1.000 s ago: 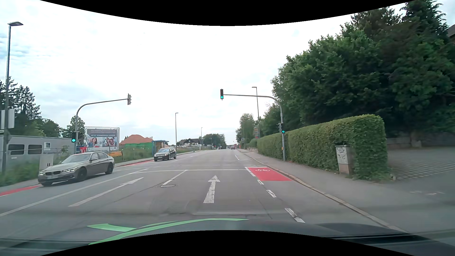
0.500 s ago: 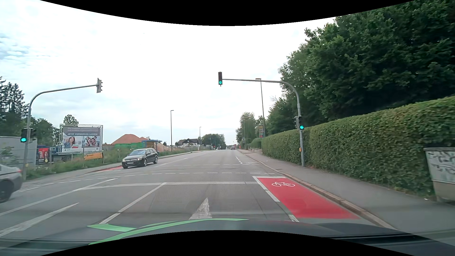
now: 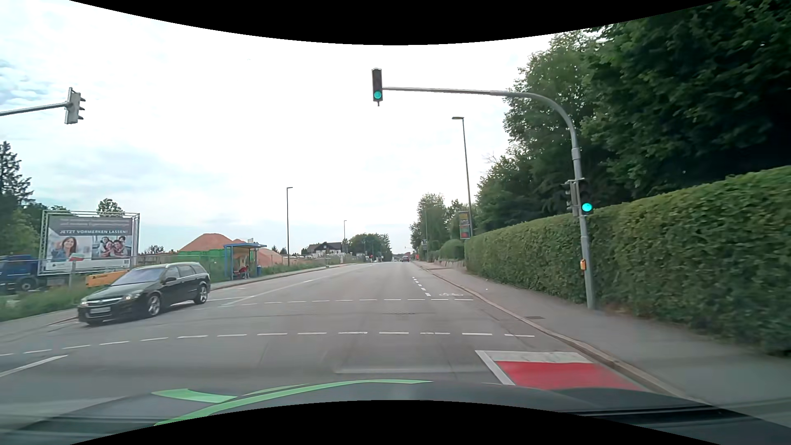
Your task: Follow the waypoints while adhering to traffic rules and regulations
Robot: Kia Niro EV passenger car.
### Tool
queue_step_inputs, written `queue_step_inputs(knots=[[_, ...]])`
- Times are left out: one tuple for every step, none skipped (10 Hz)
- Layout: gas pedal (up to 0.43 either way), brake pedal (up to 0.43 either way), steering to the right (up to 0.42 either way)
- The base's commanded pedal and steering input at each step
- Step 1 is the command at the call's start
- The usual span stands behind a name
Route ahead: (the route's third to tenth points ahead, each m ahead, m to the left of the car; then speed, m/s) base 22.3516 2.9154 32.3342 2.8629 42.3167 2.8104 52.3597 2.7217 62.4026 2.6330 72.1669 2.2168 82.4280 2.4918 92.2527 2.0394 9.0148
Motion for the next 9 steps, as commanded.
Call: queue_step_inputs(knots=[[0.098,0.000,0.001],[0.098,0.000,0.001],[0.098,0.000,0.001],[0.098,0.000,0.001],[0.098,0.000,0.001],[0.110,0.000,0.002],[0.110,0.000,0.003],[0.110,0.000,0.005],[0.110,0.000,0.009]])
